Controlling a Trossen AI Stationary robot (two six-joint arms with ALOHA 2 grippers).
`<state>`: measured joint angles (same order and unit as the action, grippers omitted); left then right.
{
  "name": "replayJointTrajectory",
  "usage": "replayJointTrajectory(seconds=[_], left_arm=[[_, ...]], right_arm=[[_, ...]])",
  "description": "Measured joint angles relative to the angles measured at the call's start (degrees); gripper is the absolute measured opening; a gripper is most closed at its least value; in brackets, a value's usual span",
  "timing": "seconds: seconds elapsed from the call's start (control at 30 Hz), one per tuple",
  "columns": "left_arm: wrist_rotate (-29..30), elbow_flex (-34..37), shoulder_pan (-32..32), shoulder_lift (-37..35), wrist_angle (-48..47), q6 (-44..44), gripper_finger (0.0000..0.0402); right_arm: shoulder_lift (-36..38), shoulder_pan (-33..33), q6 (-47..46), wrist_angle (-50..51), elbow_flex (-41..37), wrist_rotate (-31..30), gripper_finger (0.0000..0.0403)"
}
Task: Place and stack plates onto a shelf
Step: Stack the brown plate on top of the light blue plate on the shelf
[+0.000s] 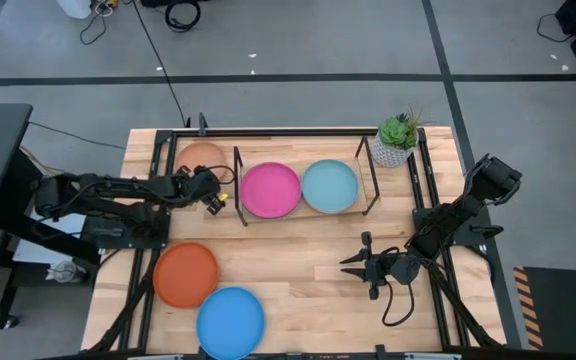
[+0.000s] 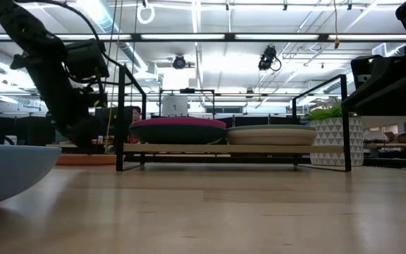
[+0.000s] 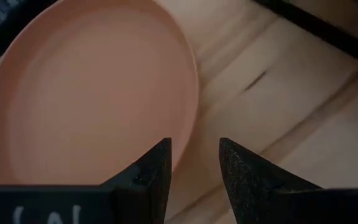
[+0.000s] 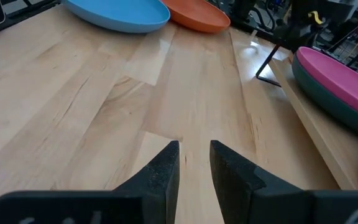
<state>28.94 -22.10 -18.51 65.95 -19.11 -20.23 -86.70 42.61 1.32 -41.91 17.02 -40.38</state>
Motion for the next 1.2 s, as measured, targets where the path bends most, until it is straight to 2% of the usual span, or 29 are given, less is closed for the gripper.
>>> replayJointTrajectory(seconds=[0.37, 0.43, 0.6, 0.7, 0.97, 1.1, 1.2], left_arm=[[-0.07, 5.91, -2.03, 0.0, 4.49, -0.89, 0.0135], [-0.12, 6.2, -1.98, -0.01, 4.79, -1.02, 0.0115], [-1.11, 6.35, -1.98, 0.0, 5.21, -0.54, 0.002], [-1.06, 5.99, -1.85, 0.0, 5.43, -0.72, 0.0016], [-1.5, -1.24, -1.85, -0.09, 2.0, -0.14, 0.0015], [5.21, -7.57, -1.85, -0.11, -3.21, 1.26, 0.0015], [8.51, -11.86, -1.85, -0.13, -3.64, 3.26, 0.0015]], right_arm=[[-0.02, 0.0, 0.11, 0.0, 0.0, 0.0, 0.0096], [-0.02, 0.0, 0.13, 0.0, 0.0, 0.0, 0.0096], [-0.02, 0.0, 0.13, 0.0, 0.0, -0.01, 0.0096], [-0.02, 0.0, 0.13, 0.0, 0.0, 0.0, 0.0096], [-0.02, 0.0, 0.13, 0.0, 0.0, 0.0, 0.0096], [-0.02, 0.0, 0.13, 0.01, 0.0, -0.02, 0.0096], [-0.02, 0.0, 0.13, 0.01, 0.0, -0.02, 0.0096]])
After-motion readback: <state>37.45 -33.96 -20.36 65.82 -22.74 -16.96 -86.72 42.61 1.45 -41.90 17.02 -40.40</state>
